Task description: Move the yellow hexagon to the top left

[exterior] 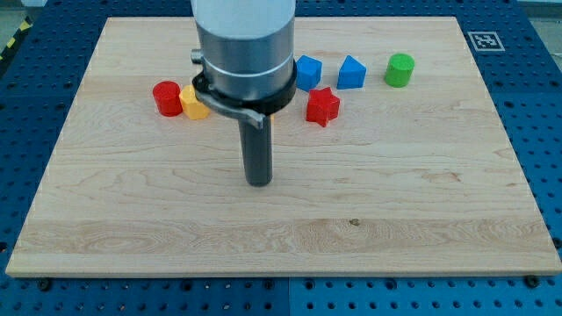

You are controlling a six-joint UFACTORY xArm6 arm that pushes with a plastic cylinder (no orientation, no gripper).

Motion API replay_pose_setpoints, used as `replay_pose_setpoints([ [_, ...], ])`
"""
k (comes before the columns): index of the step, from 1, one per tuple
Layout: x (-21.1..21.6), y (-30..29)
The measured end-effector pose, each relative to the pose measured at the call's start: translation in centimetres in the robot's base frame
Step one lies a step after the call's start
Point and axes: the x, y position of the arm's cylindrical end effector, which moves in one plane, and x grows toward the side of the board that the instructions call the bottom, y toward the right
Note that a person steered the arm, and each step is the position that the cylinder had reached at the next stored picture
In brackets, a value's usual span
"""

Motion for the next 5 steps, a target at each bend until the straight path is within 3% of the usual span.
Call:
replay_pose_setpoints([
  [2,-2.9,-0.3],
  [5,-9.9,-8.6],
])
